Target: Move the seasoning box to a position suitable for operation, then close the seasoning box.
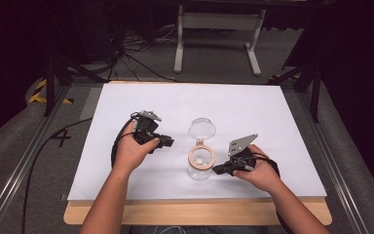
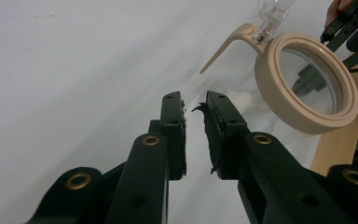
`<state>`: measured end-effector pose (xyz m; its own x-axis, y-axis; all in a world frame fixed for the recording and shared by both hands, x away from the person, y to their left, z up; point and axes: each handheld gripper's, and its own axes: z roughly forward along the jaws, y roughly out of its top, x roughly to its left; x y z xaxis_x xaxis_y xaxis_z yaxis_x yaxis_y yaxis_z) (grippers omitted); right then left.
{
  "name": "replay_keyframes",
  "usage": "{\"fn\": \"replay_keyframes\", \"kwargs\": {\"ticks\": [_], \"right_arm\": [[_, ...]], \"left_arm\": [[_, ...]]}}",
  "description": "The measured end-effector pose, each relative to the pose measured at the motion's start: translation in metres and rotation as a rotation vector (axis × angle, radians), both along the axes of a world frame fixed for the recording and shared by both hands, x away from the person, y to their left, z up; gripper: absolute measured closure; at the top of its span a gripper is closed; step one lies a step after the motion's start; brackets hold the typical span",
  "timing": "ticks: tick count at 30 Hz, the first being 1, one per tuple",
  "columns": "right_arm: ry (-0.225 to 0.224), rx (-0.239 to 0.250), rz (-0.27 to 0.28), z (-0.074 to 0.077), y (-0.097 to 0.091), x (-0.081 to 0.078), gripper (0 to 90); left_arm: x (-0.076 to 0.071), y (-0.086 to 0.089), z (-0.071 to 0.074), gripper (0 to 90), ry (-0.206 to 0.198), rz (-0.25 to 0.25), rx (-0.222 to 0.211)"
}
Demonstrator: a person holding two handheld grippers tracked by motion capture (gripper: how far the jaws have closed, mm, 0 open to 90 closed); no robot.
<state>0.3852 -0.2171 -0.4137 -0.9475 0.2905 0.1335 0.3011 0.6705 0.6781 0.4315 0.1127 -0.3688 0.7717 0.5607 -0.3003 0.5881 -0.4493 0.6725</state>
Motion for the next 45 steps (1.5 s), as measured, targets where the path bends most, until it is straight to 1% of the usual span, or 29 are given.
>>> {"fn": "replay_keyframes", "kwargs": {"ticks": [7,9,10,12,13,17,18,19,20,21,22,23,24,25,26,27,28,29,30,32,33,34,35,36,37,39,40,41,45], "right_arm": [[0.000,-0.005,0.007,-0.002,0.002,0.000,89.9],[0.015,0.004,0.006,0.000,0.002,-0.001,89.9],[0.017,-0.001,0.005,0.001,0.001,-0.001,89.9],[0.015,-0.004,-0.007,0.004,-0.002,-0.001,90.0],[0.011,0.005,-0.016,0.007,-0.006,-0.001,89.9],[-0.006,0.035,-0.051,0.017,-0.014,0.000,90.0],[-0.008,0.044,-0.060,0.019,-0.016,0.000,89.9],[-0.010,0.054,-0.073,0.022,-0.018,-0.001,89.9],[-0.012,0.071,-0.089,0.025,-0.020,-0.002,89.8],[-0.011,0.089,-0.100,0.027,-0.021,-0.002,89.7],[0.000,0.106,-0.113,0.029,-0.021,-0.003,89.7],[0.003,0.123,-0.120,0.031,-0.022,-0.004,89.7],[-0.001,0.134,-0.127,0.033,-0.022,-0.005,89.7],[-0.001,0.134,-0.127,0.033,-0.022,-0.005,89.7],[-0.005,0.149,-0.133,0.037,-0.021,-0.007,89.8],[-0.006,0.158,-0.134,0.039,-0.020,-0.008,89.8],[-0.006,0.158,-0.134,0.039,-0.020,-0.008,89.8],[-0.006,0.169,-0.134,0.041,-0.019,-0.009,89.8],[-0.003,0.177,-0.136,0.042,-0.018,-0.010,89.8],[-0.007,0.188,-0.137,0.045,-0.014,-0.012,89.7],[-0.009,0.193,-0.145,0.046,-0.012,-0.012,89.7],[-0.009,0.197,-0.148,0.047,-0.011,-0.013,89.7],[-0.009,0.197,-0.148,0.047,-0.011,-0.013,89.7],[-0.012,0.212,-0.159,0.048,-0.008,-0.014,89.7],[-0.015,0.214,-0.164,0.048,-0.007,-0.013,89.7],[-0.012,0.215,-0.181,0.048,-0.005,-0.014,89.7],[-0.009,0.215,-0.188,0.047,-0.004,-0.014,89.7],[-0.010,0.216,-0.195,0.047,-0.004,-0.014,89.7],[-0.023,0.217,-0.204,0.047,-0.002,-0.015,89.7]], "left_arm": [[0.000,0.001,0.001,77.5,0.003,0.000,0.003],[-0.001,0.002,0.002,77.5,-0.005,0.004,-0.002],[-0.001,0.002,0.002,77.7,-0.004,0.004,-0.001],[-0.001,0.003,0.003,78.1,-0.009,0.007,-0.015],[-0.001,0.003,0.003,78.3,-0.008,0.007,-0.012],[-0.002,0.003,0.007,79.8,-0.019,0.011,-0.040],[-0.002,0.003,0.009,80.4,-0.026,0.016,-0.061],[-0.002,0.003,0.009,80.5,-0.026,0.016,-0.061],[-0.002,0.002,0.011,80.4,-0.030,0.018,-0.092],[-0.002,0.002,0.011,80.3,-0.038,0.019,-0.134],[-0.003,-0.001,0.013,80.9,-0.039,0.025,-0.211],[-0.005,-0.003,0.015,81.8,-0.054,0.036,-0.230],[-0.005,-0.005,0.016,82.8,-0.076,0.040,-0.230],[-0.005,-0.005,0.016,83.6,-0.076,0.040,-0.230],[-0.008,-0.009,0.019,84.6,-0.121,0.054,-0.229],[-0.009,-0.011,0.019,85.5,-0.136,0.063,-0.228],[-0.009,-0.011,0.019,86.6,-0.136,0.063,-0.228],[-0.009,-0.013,0.020,86.6,-0.149,0.068,-0.224],[-0.009,-0.014,0.021,87.8,-0.172,0.068,-0.220],[-0.008,-0.016,0.021,89.3,-0.204,0.061,-0.212],[-0.009,-0.018,0.021,89.5,-0.209,0.064,-0.196],[-0.008,-0.021,0.019,89.5,-0.223,0.062,-0.200],[-0.008,-0.021,0.019,89.5,-0.223,0.062,-0.200],[-0.008,-0.023,0.019,89.5,-0.219,0.060,-0.212],[-0.007,-0.024,0.019,89.5,-0.215,0.059,-0.225],[-0.007,-0.028,0.020,89.5,-0.218,0.047,-0.232],[-0.007,-0.029,0.021,89.5,-0.217,0.040,-0.228],[-0.006,-0.031,0.021,89.5,-0.223,0.036,-0.236],[-0.004,-0.033,0.020,87.8,-0.219,0.041,-0.251]]}}
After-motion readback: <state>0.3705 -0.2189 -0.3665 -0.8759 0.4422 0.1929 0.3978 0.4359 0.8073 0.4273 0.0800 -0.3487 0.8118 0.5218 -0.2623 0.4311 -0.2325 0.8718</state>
